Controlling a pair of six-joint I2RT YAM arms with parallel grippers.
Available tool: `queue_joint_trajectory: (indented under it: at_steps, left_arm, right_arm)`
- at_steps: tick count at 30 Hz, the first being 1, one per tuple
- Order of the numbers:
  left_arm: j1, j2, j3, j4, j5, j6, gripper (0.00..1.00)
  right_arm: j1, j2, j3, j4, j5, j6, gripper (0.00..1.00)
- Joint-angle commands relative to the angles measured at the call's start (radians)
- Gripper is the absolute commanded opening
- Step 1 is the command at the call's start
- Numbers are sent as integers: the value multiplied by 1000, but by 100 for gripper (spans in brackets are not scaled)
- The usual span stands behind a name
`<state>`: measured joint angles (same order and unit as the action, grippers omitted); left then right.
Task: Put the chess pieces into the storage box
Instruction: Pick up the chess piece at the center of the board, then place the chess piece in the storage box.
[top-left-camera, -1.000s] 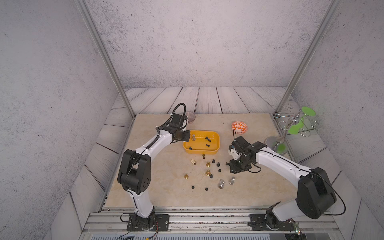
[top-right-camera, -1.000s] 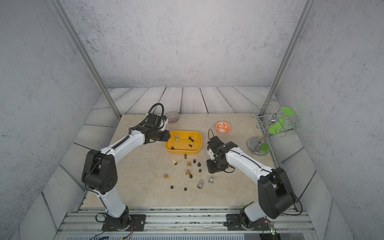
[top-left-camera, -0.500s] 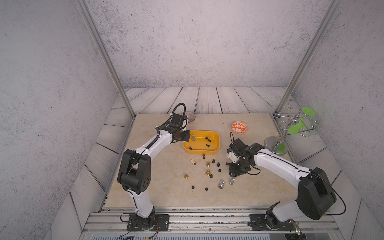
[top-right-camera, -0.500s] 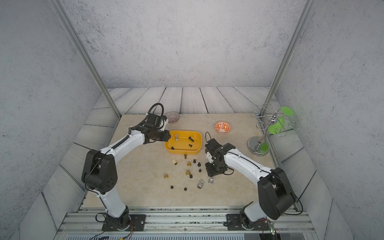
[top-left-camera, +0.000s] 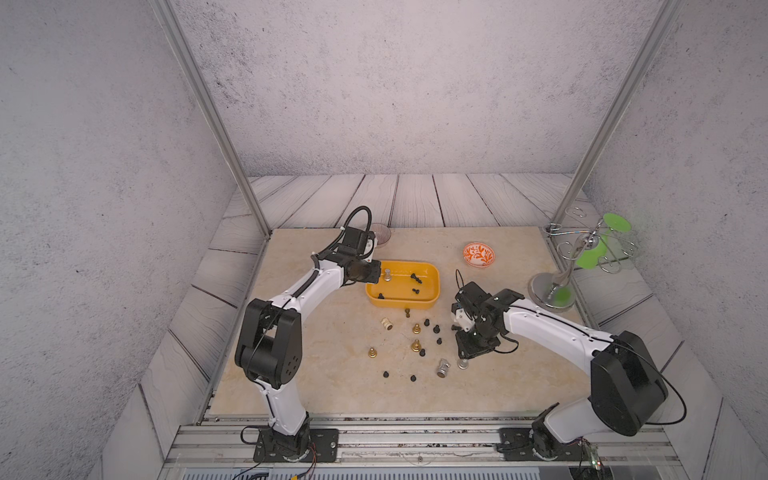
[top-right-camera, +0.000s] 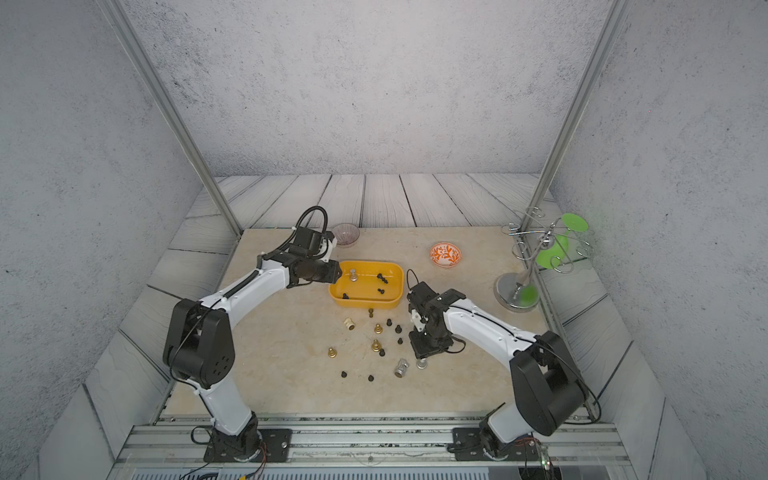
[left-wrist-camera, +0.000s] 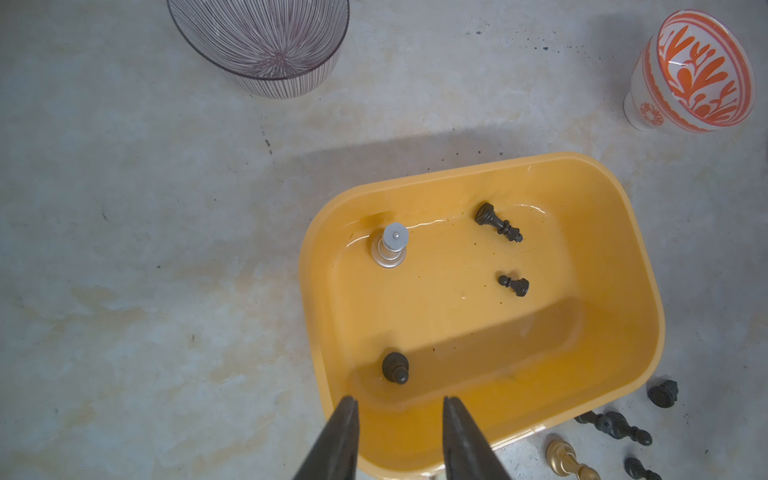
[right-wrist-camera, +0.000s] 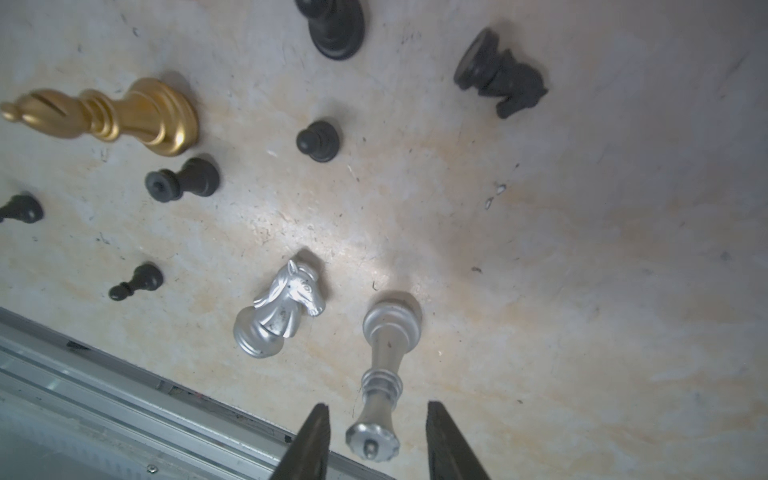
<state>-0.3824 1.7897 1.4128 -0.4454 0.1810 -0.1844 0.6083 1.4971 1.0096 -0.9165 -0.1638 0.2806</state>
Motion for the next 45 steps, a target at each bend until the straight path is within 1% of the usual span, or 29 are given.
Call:
queue_joint_trajectory:
  at_steps: [1,12,19,23,27,31,36,42,45]
  left_arm:
    - [8,2,-3,-10,8,-2,37]
    - [8,-1,-8,-14,9,-3,37]
    - [8,-3,-11,-15,8,0,37]
    - [8,-6,-13,-17,3,1,37]
    - [8,-12,-14,-19,3,2,37]
    - [8,-23,-18,-21,-3,5,37]
    - [8,-41,-26,-23,-11,7,37]
    - [8,-70,-47,-19,-18,7,37]
    - [8,-88,-62,-20,-24,11,37]
  right_arm:
    - [10,25,-7,-17,-2,8,39]
    - [16,35,-21,-8,6,17,32]
    - [16,41,-20,-10,18,19,23]
    - [16,24,-4,-24,32,16,19]
    - [16,7,39,-45,36,1,18]
    - [9,-2,123,-65,46,-30,17]
    - [-14,31,286,-73,33,-83,17]
    - [-45,132,505,-47,-15,-140,17]
    - [-57,210,617,-34,-26,-166,17]
